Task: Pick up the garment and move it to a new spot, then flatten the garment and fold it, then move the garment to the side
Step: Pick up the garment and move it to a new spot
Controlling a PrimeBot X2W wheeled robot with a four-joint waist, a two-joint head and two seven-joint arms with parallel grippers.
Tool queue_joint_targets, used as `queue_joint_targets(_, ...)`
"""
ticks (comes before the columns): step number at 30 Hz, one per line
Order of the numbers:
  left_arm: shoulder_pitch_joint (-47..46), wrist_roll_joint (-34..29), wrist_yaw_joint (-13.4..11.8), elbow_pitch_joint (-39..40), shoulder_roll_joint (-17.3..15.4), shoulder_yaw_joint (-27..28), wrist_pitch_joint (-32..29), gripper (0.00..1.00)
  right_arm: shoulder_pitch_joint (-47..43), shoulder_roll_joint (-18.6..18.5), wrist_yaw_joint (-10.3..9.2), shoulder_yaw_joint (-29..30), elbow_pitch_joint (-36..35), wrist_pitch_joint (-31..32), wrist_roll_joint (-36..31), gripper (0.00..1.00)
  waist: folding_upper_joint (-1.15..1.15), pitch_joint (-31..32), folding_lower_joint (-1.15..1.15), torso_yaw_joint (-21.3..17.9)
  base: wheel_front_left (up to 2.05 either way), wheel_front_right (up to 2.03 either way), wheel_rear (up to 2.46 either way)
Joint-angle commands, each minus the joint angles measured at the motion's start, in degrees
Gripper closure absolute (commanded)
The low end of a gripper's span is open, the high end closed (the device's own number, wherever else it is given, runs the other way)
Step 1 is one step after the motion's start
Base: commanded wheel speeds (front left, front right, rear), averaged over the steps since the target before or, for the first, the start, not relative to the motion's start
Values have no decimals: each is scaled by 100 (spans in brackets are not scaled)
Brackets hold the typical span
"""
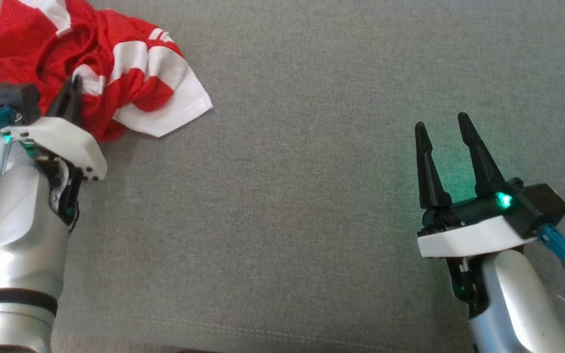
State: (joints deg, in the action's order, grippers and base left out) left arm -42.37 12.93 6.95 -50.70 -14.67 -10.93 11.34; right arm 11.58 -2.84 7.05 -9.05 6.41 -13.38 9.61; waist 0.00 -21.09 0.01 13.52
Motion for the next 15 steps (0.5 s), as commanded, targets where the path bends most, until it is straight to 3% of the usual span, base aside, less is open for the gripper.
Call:
queue_joint_targets(1,-208,19,-62,202,-371,161,131,100,31,-4,44,-153,-144,-62,57,0,0,132,-1,41,0,0,0)
queue_joint_targets(7,-78,-2,-245,1021,-326,225,338,100,-99,-4,44,-140,-20,-100,162,0,0,530,-1,136,0,0,0)
queue_joint_targets(15,420,-74,-456,3087,-219,365,363,100,-216,-4,44,-181,84,-135,310,0,0,967,-1,74,0,0,0)
